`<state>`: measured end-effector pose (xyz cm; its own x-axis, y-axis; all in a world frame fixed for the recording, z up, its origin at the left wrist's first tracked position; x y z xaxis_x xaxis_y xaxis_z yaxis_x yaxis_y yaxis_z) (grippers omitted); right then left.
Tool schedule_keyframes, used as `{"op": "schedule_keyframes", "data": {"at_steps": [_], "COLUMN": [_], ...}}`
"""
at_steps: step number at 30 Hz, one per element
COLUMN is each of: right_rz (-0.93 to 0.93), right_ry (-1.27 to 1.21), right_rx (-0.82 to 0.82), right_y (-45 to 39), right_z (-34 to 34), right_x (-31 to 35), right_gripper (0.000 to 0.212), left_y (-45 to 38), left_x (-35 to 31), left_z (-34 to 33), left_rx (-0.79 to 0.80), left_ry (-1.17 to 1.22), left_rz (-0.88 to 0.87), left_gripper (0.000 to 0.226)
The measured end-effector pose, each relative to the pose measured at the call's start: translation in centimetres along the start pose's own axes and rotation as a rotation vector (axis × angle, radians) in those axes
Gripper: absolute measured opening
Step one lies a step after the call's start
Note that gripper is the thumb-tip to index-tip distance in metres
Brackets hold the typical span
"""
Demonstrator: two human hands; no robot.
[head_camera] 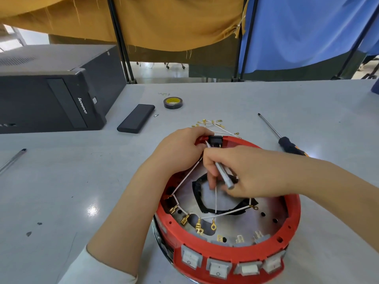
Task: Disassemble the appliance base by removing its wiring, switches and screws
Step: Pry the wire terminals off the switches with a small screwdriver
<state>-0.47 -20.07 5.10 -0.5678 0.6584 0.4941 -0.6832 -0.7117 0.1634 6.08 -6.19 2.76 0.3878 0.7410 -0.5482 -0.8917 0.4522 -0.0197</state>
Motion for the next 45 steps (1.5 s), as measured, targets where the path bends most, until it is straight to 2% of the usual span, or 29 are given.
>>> {"op": "schedule_keyframes", "data": {"at_steps": [3,8,14,16,20,24,27,29,33,38,41,45], "right_rz": [-0.016,0.02,0.22,0.255,0.277,0.172,0.028,-0.085,-0.309,-0.377,-0.398,-0.404], "right_ry": [0.13,0.202,0.157,0.194,0.206,-0.016,-0.366,-0.477,-0.446,-0.396,-0.331,-0.37], "right_rx": [0.044,-0.04,-0.342,-0.47,-0.607,-0.644,-0.785,-0.847,-0.676,-0.484,-0.459,-0.536], "right_y": [0.0,-0.7,-1.0,-1.3,-1.2,-0.4,-0.8,-1.7,-4.9,-8.2,-8.8,-8.2], "right_z": [-0.7,-1.2,-0.8,-0.7,0.3,2.8,5.0,6.2,6.7,5.4,5.1,5.4], "right_x": [-0.4,-0.9,-1.1,-1.3,-1.4,-2.3,-5.1,-7.3,-10.9,-13.1,-13.5,-13.0], "right_gripper": [0.041,0.04,0.036,0.037,0.034,0.025,0.029,0.029,0.03,0.033,0.026,0.019], "left_y": [-0.1,-0.2,-0.1,-0.1,0.0,-0.1,-0.2,-0.2,-0.2,-0.3,-0.4,-0.4], "left_x": [0.1,0.3,0.1,-0.1,-0.1,0.2,0.3,0.3,0.4,0.7,0.7,0.6], "left_z": [-0.1,-0.1,0.0,0.0,0.0,-0.1,-0.1,-0.1,-0.2,-0.4,-0.4,-0.4], "left_rx": [0.007,0.016,0.014,0.022,0.024,0.007,-0.007,-0.009,-0.007,-0.014,-0.016,-0.014], "left_ry": [0.013,0.018,-0.023,-0.037,-0.033,-0.013,-0.024,-0.018,-0.014,-0.007,-0.006,-0.002], "left_rz": [-0.01,0.008,-0.001,-0.01,0.003,0.001,0.006,-0.001,-0.004,0.002,0.0,0.003], "left_gripper": [0.041,0.04,0.04,0.036,0.026,0.027,0.037,0.038,0.037,0.037,0.037,0.036]}}
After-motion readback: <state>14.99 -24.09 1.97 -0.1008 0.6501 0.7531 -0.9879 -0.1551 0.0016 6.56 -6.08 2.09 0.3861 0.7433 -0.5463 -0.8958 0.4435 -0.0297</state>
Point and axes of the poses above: each hand's wrist, its own y-axis away from the middle knuckle, its own z-axis out of the back of the hand, x = y × z, the point moved 2 cm from there along -y, towards the middle knuckle, and after that the axes turned 6 degrees about x, right-handed, at the moved point
